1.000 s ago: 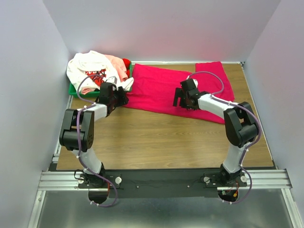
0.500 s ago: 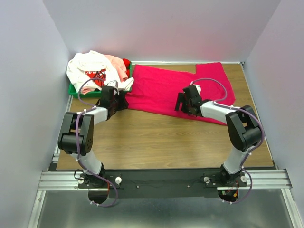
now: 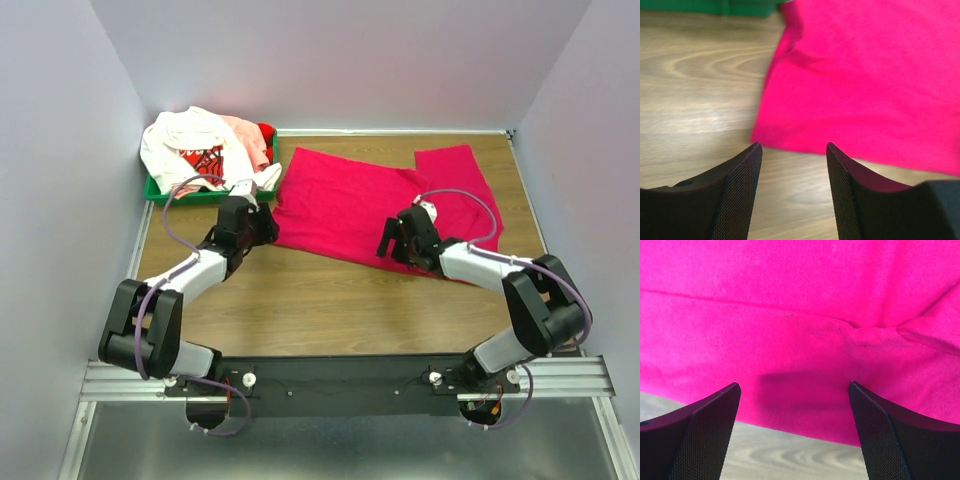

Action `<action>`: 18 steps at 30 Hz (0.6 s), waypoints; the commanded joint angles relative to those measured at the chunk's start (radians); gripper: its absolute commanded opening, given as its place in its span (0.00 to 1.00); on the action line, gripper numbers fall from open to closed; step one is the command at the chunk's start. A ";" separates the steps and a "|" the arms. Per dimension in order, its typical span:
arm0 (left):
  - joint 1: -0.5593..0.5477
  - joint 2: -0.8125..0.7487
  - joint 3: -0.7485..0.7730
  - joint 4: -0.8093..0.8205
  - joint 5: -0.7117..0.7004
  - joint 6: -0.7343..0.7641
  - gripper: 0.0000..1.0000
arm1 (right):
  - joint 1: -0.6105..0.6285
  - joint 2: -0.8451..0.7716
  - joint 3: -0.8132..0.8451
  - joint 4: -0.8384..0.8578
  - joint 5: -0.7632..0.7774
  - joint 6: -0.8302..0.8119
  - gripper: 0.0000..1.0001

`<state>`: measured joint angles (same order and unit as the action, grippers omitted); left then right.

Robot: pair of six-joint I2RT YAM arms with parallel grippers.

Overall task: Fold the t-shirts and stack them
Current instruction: Fold the tshirt

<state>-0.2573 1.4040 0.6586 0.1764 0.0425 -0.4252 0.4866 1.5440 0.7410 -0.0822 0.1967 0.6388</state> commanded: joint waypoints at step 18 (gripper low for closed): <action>-0.132 0.314 0.056 0.253 0.152 -0.081 0.61 | 0.047 -0.367 -0.032 -0.501 0.182 0.119 1.00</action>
<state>-0.3820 1.7031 0.7422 0.3664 0.1608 -0.4995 0.5312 1.2140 0.6521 -0.4427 0.2394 0.7338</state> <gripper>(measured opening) 0.617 0.993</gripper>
